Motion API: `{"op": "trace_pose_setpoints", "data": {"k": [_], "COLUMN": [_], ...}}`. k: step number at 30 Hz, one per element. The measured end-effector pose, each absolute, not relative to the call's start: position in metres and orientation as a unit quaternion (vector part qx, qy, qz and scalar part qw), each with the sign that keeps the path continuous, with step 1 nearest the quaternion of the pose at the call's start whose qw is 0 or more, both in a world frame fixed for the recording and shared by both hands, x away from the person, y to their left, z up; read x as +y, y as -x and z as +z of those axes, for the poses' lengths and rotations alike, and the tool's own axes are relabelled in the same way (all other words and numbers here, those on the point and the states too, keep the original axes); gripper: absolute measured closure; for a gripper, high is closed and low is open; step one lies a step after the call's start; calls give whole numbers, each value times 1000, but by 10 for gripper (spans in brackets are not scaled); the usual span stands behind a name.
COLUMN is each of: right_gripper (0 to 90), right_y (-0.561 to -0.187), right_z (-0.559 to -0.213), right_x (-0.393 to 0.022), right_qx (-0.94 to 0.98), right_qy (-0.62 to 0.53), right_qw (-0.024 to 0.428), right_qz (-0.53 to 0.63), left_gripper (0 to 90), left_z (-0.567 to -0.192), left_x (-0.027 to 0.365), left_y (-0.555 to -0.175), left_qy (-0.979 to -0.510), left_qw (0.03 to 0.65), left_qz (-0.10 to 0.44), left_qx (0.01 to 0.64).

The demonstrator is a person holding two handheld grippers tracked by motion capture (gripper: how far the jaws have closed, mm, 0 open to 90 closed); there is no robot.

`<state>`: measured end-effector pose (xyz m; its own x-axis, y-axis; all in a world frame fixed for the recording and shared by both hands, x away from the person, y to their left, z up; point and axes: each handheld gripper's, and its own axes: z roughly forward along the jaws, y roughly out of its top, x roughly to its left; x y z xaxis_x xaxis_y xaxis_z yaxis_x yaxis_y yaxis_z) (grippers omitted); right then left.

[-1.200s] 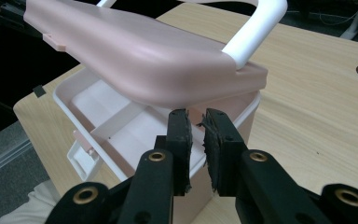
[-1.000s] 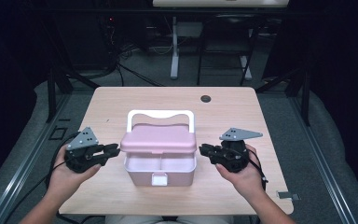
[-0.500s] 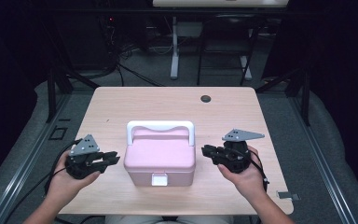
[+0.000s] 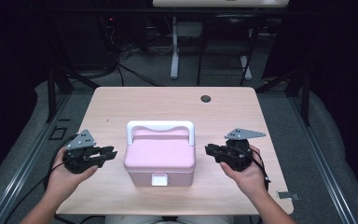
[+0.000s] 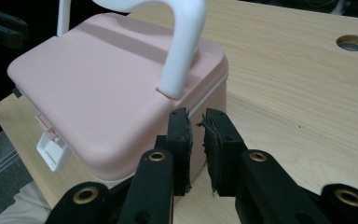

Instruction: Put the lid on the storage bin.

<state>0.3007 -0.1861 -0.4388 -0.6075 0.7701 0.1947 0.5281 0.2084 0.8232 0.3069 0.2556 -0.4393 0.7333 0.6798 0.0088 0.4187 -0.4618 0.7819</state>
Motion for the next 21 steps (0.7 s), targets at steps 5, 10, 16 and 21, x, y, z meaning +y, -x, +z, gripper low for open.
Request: {"op": "trace_pose_setpoints", "data": {"k": [5, 10, 16, 21], "right_gripper": [798, 797, 797, 794], "right_y": [-306, -310, -316, -320], "right_z": [-444, -451, -459, -470], "right_x": [-193, -200, -207, -213], "right_qx": [761, 755, 749, 744], "right_qy": [-436, -446, -460, -474], "right_qw": [137, 143, 144, 150], "right_qz": [460, 458, 454, 447], "left_gripper": [729, 724, 712, 706], "left_z": [-443, -449, -461, -474], "left_x": [264, 270, 277, 287], "left_y": [-315, -324, -333, -341], "left_qy": [-829, -819, -816, -806], "left_qw": [409, 417, 405, 401], "left_qz": [164, 158, 159, 163], "left_qx": [343, 361, 380, 404]}}
